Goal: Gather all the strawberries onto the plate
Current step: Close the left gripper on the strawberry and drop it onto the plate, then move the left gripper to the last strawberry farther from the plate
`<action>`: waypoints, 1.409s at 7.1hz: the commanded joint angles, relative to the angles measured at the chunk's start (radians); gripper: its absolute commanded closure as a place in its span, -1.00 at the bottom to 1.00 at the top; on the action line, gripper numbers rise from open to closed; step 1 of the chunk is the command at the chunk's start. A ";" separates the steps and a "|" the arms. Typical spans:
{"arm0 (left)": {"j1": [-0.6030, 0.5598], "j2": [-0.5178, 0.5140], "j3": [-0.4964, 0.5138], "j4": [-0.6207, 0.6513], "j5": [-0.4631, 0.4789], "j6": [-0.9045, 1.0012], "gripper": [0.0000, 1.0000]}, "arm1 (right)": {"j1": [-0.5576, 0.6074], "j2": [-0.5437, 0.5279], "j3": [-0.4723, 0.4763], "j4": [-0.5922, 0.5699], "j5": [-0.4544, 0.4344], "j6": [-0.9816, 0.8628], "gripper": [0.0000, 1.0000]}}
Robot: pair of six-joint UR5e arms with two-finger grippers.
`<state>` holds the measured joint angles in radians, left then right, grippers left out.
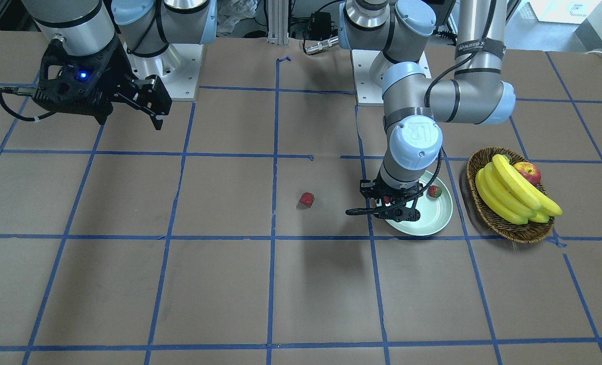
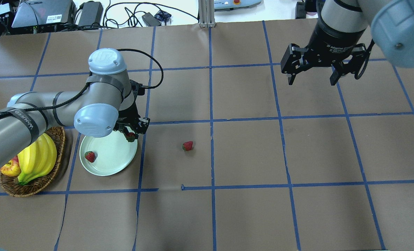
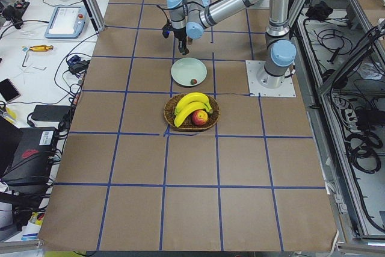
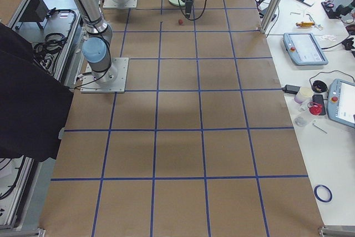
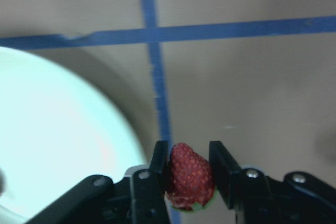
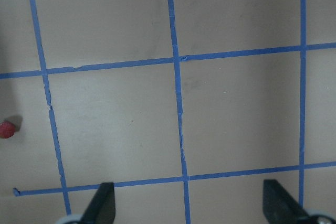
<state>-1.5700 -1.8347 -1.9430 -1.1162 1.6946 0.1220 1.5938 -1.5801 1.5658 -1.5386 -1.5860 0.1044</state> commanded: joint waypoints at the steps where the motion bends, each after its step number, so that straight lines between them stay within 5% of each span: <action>1: 0.091 0.028 -0.055 -0.033 0.002 0.215 0.53 | 0.000 0.000 -0.001 0.000 0.000 0.000 -1.00; 2: 0.112 0.011 -0.057 -0.027 0.000 0.247 0.38 | 0.000 0.000 0.000 0.000 0.000 0.000 -1.00; 3: 0.113 0.005 -0.059 -0.027 0.005 0.249 -0.15 | 0.000 0.000 0.000 0.000 0.000 0.000 -1.00; 4: 0.111 0.003 -0.053 -0.028 0.004 0.252 -0.99 | 0.000 0.000 0.000 0.000 0.000 0.000 -1.00; 6: 0.059 0.031 -0.031 -0.021 -0.010 0.152 -1.00 | 0.000 0.000 0.002 0.000 0.001 0.000 -1.00; 8: -0.086 -0.006 0.047 -0.019 -0.036 -0.141 -1.00 | 0.000 0.000 0.000 0.000 0.001 0.000 -1.00; 10: -0.168 -0.026 0.052 0.068 -0.171 -0.348 -0.97 | 0.000 0.000 0.002 0.000 0.001 0.000 -1.00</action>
<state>-1.6810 -1.8478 -1.8981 -1.1040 1.5828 -0.0964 1.5938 -1.5800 1.5671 -1.5386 -1.5846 0.1043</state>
